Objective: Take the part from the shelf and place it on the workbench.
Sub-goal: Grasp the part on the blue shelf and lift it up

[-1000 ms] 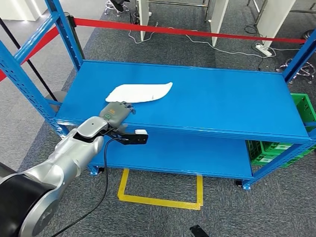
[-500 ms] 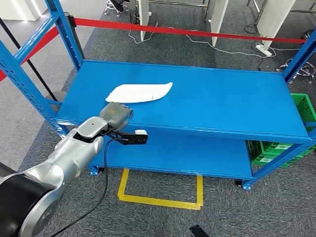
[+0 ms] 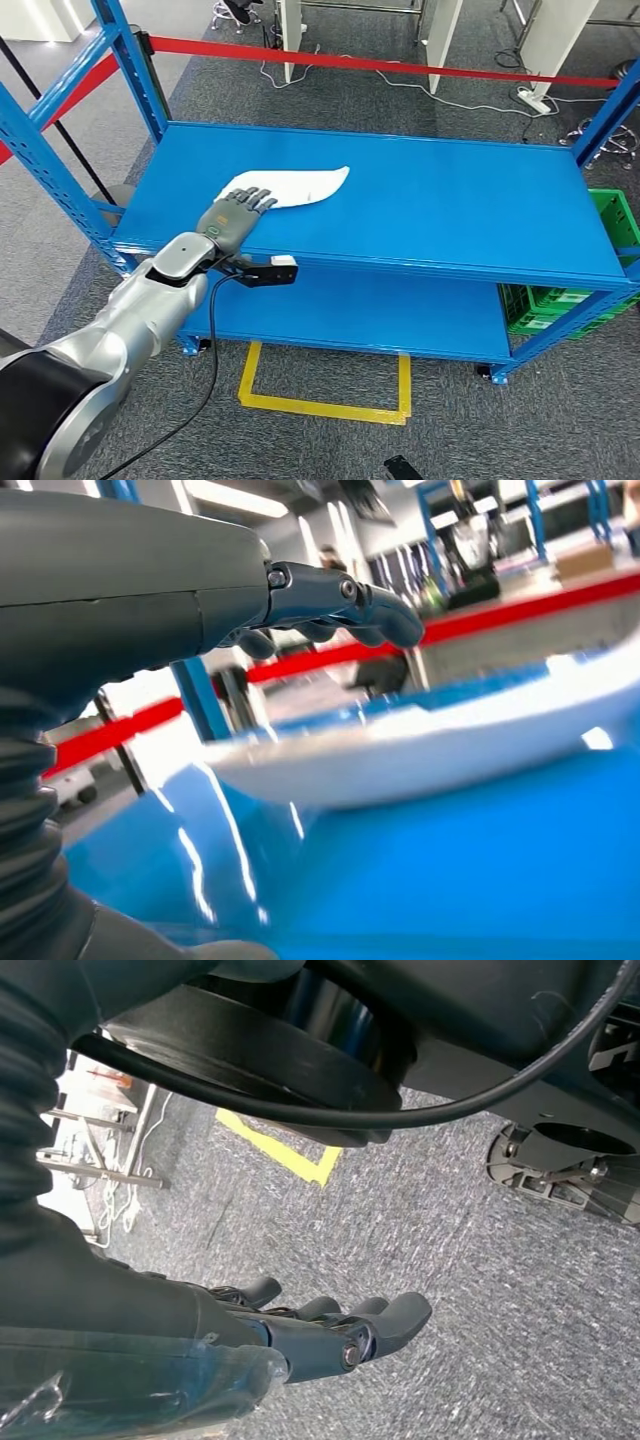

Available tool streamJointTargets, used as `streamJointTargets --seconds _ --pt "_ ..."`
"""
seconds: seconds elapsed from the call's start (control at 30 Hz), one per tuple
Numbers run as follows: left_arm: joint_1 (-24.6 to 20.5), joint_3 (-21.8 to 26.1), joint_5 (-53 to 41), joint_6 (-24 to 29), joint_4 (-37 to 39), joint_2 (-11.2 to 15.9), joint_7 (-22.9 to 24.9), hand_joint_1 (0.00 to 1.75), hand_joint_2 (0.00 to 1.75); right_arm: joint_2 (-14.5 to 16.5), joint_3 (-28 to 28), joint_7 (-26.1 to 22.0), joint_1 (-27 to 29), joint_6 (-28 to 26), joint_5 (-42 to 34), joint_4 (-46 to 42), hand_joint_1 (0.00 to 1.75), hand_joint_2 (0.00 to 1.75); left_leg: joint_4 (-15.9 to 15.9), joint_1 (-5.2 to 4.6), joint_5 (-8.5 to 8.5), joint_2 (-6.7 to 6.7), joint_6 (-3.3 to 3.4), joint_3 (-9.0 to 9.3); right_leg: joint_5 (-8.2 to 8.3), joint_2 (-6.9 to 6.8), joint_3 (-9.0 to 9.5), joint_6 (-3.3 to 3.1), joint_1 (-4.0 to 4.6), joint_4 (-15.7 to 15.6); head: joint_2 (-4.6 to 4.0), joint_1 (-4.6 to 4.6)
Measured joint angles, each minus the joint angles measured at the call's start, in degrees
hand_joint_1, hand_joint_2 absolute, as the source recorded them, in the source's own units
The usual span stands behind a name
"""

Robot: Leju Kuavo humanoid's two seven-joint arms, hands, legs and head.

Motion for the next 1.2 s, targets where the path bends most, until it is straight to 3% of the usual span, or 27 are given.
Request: streamJointTargets --seconds 0.17,0.3,0.43,0.83,1.2 --pt "-0.86 -0.25 -0.01 3.38 0.00 0.29 1.12 0.00 1.75 0.02 -0.09 -0.17 0.00 -0.19 0.32 0.00 0.00 1.75 0.00 0.00 0.00 0.00 0.00 0.00 0.00 0.00 0.00 0.00 0.00 0.00 0.00 0.00" --pt "-0.99 -0.69 0.88 2.00 0.00 0.35 1.23 0.00 0.00 0.06 -0.13 -0.25 -0.01 -0.23 0.44 0.00 0.00 1.75 0.00 0.00 0.00 0.00 0.00 0.00 0.00 0.00 0.00 0.00 0.00 0.00 0.00 -0.01" --pt "-0.99 -0.75 2.49 -1.23 0.00 0.31 1.22 0.00 0.00 0.07 -0.42 -0.26 -0.01 -0.29 0.44 0.00 0.00 1.75 0.00 0.00 0.00 0.00 0.00 0.00 0.00 0.00 0.00 0.00 0.00 0.00 0.00 0.01" --pt "-1.01 -1.02 2.10 -4.44 0.00 0.20 2.02 0.00 0.00 0.07 -1.28 -0.24 0.00 -0.30 0.46 0.00 0.00 1.75 0.00 0.00 0.00 0.00 0.00 0.00 0.00 0.00 -0.01 0.00 0.00 0.00 0.00 0.00" --pt "-1.31 -1.22 1.87 -4.99 0.00 -0.07 2.83 0.00 0.00 0.09 -1.45 -0.22 0.00 -0.30 0.48 0.00 0.00 1.75 0.04 -0.05 -0.04 0.00 0.05 -0.01 0.01 0.00 0.01 0.03 -0.05 -0.05 0.00 0.00"
